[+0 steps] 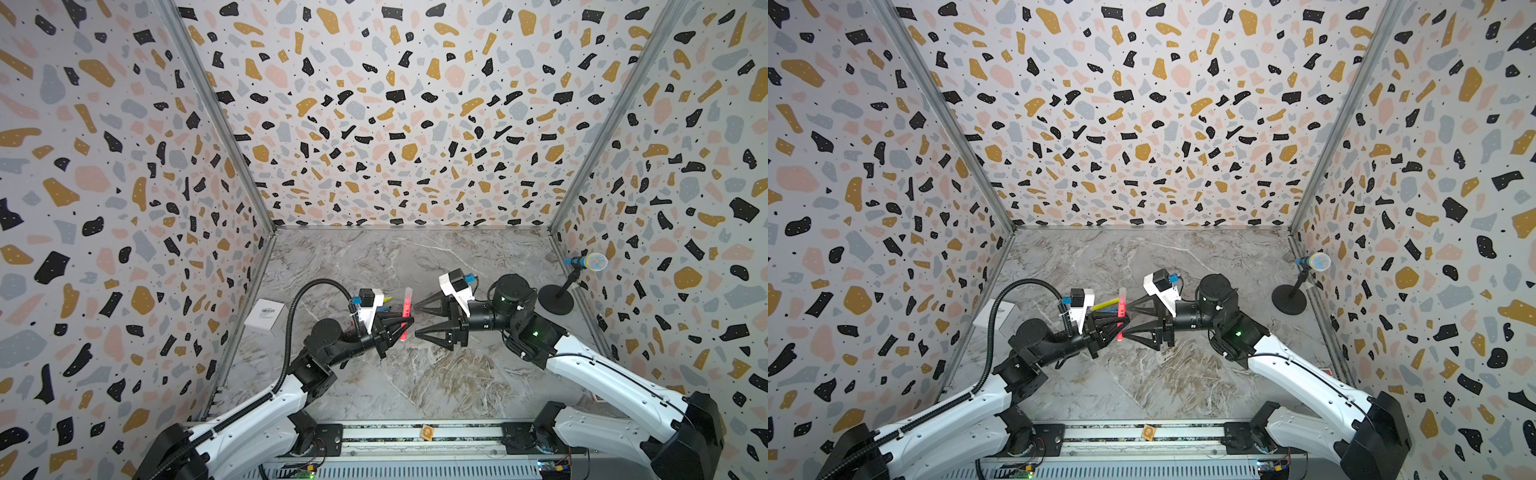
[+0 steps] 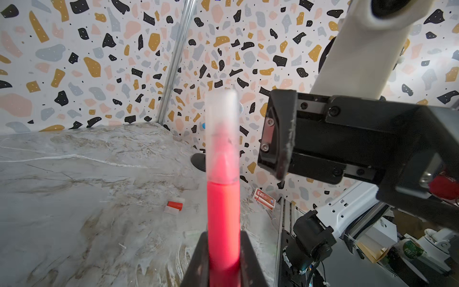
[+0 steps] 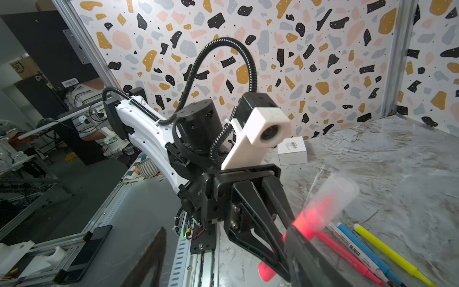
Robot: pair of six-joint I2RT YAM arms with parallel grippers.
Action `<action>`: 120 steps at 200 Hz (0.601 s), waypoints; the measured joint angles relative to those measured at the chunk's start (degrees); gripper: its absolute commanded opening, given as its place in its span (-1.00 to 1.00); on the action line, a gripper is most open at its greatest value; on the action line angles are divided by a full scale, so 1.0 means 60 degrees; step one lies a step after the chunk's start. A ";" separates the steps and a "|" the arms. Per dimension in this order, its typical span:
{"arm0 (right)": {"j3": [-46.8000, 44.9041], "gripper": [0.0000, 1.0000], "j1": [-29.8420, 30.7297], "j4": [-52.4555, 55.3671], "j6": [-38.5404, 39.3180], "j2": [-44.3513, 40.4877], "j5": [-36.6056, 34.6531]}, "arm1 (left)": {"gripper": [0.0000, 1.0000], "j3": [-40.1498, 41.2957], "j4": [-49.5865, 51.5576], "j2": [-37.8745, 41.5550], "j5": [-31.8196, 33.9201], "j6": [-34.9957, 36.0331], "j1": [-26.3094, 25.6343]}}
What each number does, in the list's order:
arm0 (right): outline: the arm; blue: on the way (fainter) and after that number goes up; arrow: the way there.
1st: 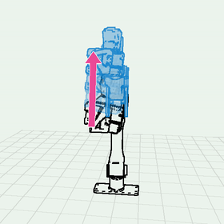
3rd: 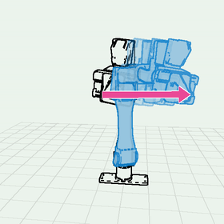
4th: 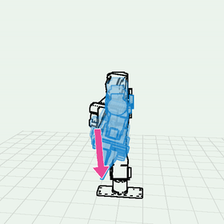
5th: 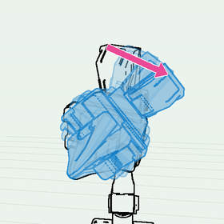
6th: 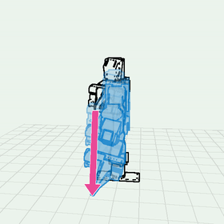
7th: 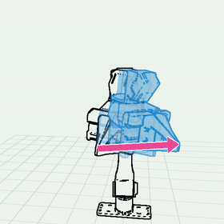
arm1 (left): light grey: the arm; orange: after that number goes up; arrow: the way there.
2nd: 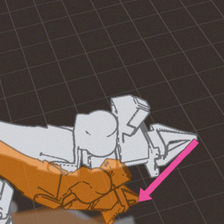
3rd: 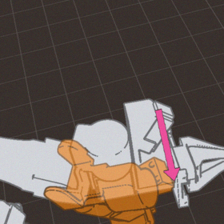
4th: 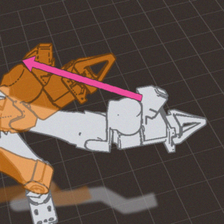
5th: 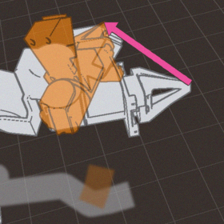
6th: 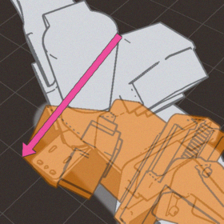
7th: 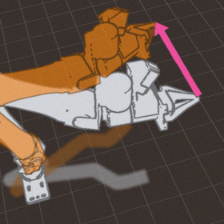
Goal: Insert pens into pen caps
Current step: Put on the pen cap to the pen.
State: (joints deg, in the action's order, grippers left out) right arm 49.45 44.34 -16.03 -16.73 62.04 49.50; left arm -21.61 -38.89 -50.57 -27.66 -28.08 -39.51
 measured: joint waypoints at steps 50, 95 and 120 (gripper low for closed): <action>0.0437 0.44 -0.0284 0.0189 -0.0135 0.0051 -0.0084 | -1.00 0.0018 -0.0036 0.0113 0.0208 -0.0004 -0.0098; 0.1344 0.41 -0.0637 0.0798 -0.0153 0.0772 -0.0284 | -1.00 0.0197 -0.0331 0.0393 0.0317 -0.0004 -0.0328; 0.1734 0.42 -0.0641 0.0936 -0.0164 0.1228 -0.0153 | -1.00 0.0204 -0.0401 0.0382 0.0375 0.0000 -0.0532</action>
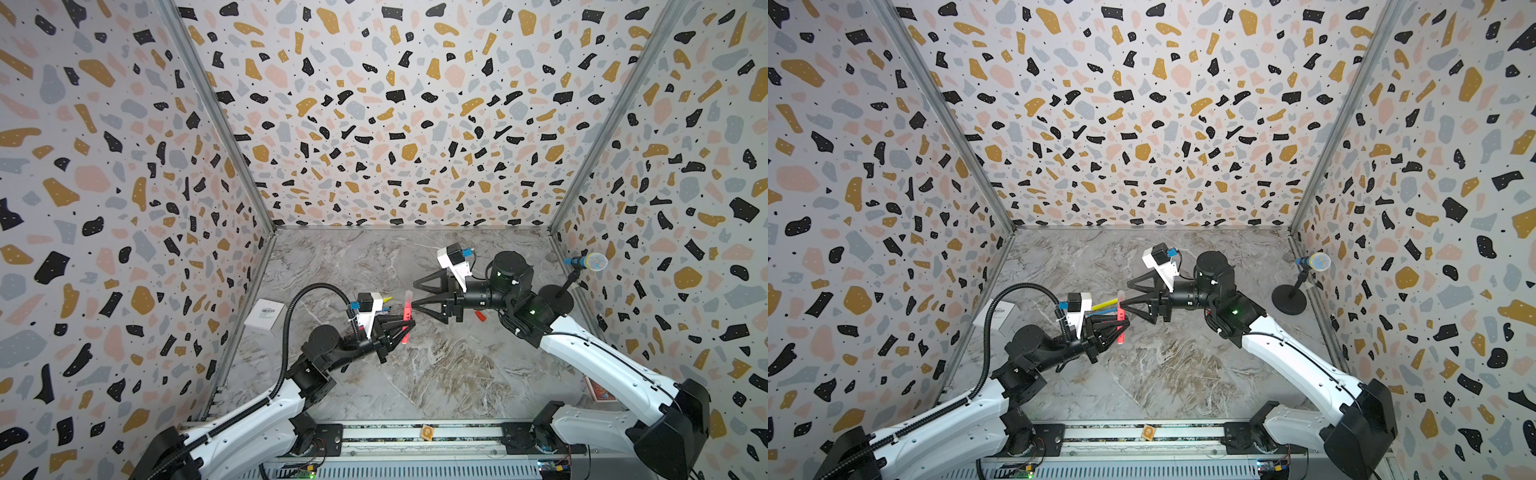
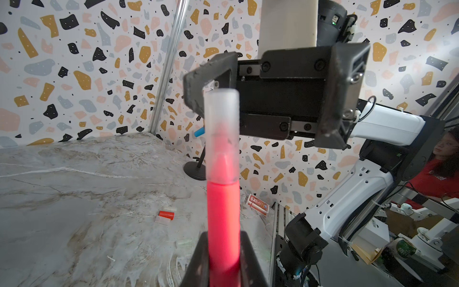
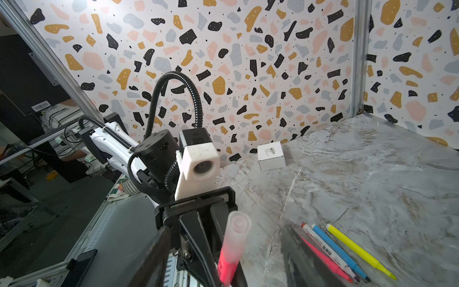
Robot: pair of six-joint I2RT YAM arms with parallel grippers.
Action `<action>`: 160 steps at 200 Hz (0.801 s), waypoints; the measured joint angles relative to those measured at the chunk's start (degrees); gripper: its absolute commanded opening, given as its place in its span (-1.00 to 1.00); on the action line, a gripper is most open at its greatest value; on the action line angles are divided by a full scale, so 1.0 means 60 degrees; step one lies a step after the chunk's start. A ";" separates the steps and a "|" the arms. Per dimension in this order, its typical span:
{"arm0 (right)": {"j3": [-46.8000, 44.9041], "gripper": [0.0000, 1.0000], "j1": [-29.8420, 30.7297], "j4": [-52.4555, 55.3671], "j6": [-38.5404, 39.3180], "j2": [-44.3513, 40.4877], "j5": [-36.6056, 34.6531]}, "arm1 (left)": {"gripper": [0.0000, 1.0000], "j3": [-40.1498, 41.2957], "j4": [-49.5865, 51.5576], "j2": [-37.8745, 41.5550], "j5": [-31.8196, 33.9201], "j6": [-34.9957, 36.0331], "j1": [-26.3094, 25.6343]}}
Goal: Insert pens into pen caps
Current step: Put on the pen cap to the pen.
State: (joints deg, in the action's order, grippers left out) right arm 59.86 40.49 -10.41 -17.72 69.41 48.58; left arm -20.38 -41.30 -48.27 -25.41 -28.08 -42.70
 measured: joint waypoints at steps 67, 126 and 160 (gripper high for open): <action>0.0084 0.46 0.0004 -0.0685 -0.0801 0.0725 0.0943 | -1.00 0.0000 -0.0004 -0.0211 0.0364 0.0004 -0.0619; -0.0135 0.08 0.0040 -0.1661 -0.1457 0.0750 0.1344 | -1.00 0.0000 -0.0597 -0.0648 0.0659 -0.0178 -0.0699; -0.0452 -0.29 0.0076 -0.1996 -0.1657 0.0750 0.1362 | -1.00 -0.0004 -0.0951 -0.0754 0.0743 -0.0299 -0.0718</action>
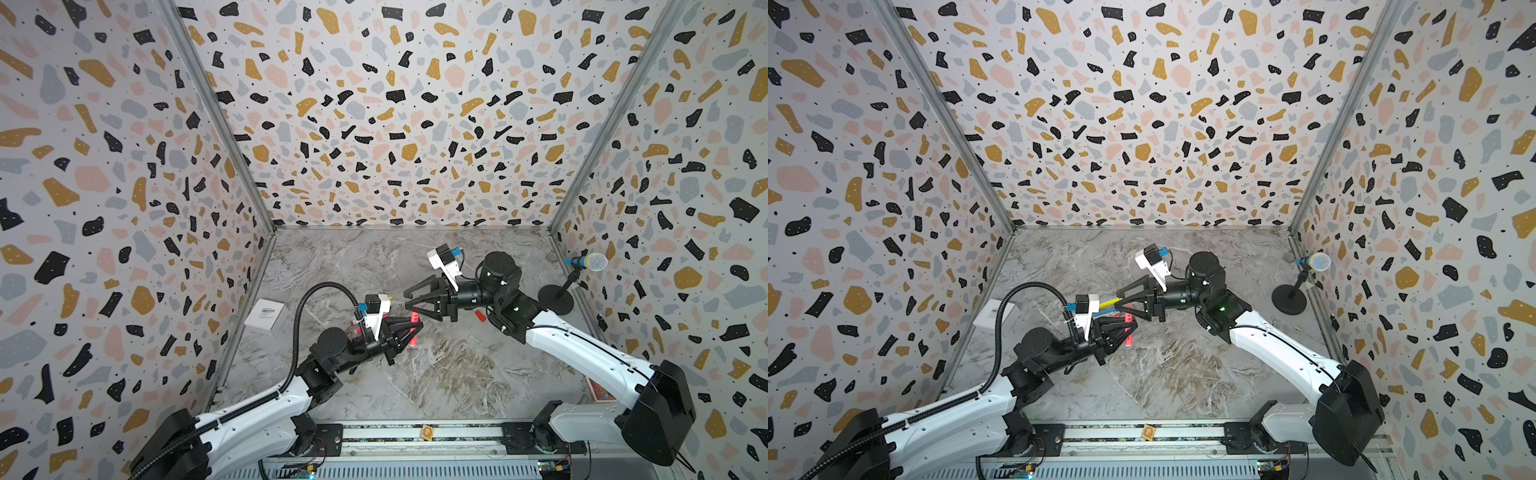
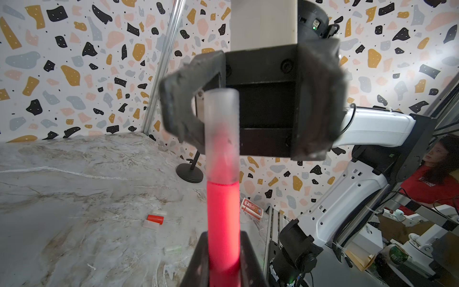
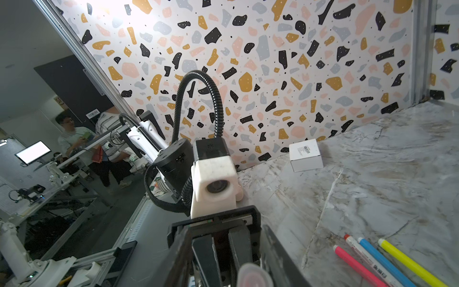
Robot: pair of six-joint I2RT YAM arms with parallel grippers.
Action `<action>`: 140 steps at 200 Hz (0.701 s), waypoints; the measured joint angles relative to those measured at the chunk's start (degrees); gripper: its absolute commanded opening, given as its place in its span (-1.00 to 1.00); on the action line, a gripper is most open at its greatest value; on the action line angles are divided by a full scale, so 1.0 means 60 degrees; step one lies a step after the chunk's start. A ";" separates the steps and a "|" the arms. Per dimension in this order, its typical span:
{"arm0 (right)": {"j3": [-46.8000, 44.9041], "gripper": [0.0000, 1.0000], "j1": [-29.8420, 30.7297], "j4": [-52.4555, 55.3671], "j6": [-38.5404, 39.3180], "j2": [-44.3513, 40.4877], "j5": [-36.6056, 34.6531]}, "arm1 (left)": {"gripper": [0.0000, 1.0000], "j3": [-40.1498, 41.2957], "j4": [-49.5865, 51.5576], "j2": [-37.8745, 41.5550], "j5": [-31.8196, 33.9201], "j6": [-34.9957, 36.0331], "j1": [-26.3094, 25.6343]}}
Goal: Insert pens into pen caps
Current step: Put on the pen cap to the pen.
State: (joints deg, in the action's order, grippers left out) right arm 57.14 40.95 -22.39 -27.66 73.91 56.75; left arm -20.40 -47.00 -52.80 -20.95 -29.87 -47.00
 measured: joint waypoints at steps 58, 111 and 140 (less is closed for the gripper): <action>-0.0142 -0.44 0.0004 -0.0215 -0.0138 0.0000 -0.0102 | -1.00 0.0000 -0.0350 -0.0051 -0.0106 -0.0175 -0.0051; -0.0149 -0.30 0.0055 -0.0291 -0.0164 -0.0007 -0.0062 | -1.00 0.0000 -0.0339 -0.0160 -0.0120 -0.0200 -0.0051; -0.0149 -0.47 0.0051 -0.0266 -0.0106 -0.0007 -0.0109 | -1.00 0.0000 -0.0331 -0.0157 -0.0178 -0.0197 -0.0051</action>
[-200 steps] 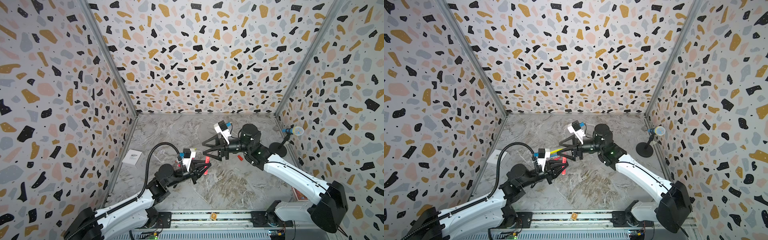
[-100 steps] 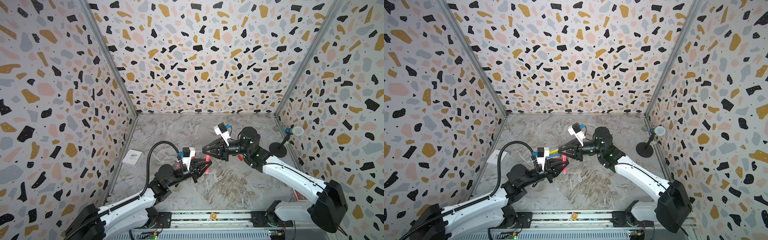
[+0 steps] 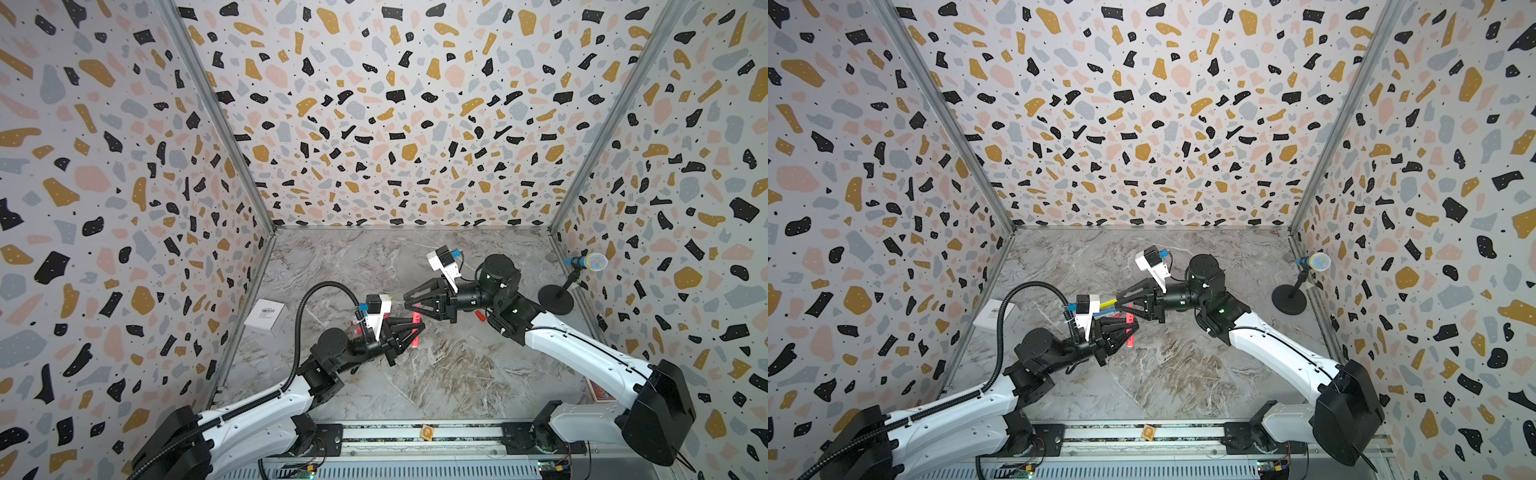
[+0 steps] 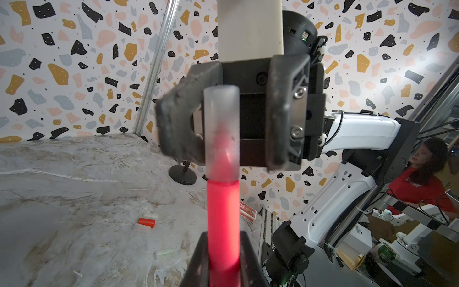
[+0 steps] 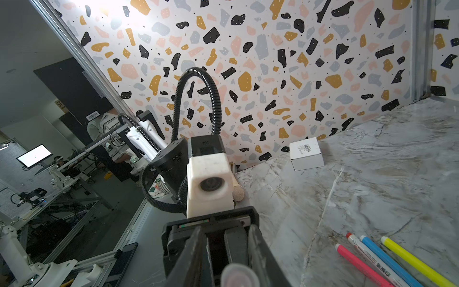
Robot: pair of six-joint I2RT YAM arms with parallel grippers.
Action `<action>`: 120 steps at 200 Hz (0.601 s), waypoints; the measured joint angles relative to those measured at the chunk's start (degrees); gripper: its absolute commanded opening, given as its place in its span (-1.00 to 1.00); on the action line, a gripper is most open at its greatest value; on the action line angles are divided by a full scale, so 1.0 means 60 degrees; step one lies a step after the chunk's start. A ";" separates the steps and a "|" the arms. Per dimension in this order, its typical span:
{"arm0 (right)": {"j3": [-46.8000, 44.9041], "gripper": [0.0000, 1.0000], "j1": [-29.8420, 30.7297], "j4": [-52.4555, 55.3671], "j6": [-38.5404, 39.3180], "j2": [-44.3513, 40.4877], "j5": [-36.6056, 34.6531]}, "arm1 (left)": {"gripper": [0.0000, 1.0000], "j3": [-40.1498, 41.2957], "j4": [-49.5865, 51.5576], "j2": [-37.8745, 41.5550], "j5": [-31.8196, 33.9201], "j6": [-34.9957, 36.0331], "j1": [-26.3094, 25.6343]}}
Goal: Insert pens into pen caps
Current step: Put on the pen cap to the pen.
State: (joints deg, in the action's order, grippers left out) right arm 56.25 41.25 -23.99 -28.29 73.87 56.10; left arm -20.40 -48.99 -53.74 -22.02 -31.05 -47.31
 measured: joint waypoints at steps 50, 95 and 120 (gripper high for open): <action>0.0000 -0.61 -0.0004 0.0000 0.0055 0.0004 -0.0073 | -1.00 -0.0040 0.0015 0.0000 -0.0102 0.0033 -0.0004; 0.0000 -1.00 0.0000 0.0142 0.0255 -0.0015 -0.0138 | -1.00 -0.0084 0.0120 0.0004 -0.0109 0.0033 -0.0004; -0.0007 -1.00 0.0080 0.0390 0.0499 -0.0109 -0.0386 | -1.00 -0.0113 0.0193 0.0011 -0.0084 0.0022 -0.0004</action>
State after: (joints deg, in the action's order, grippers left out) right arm 56.21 41.74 -21.65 -25.30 73.21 53.78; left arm -21.08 -47.83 -53.67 -22.52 -30.92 -47.33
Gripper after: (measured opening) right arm 0.171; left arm 0.146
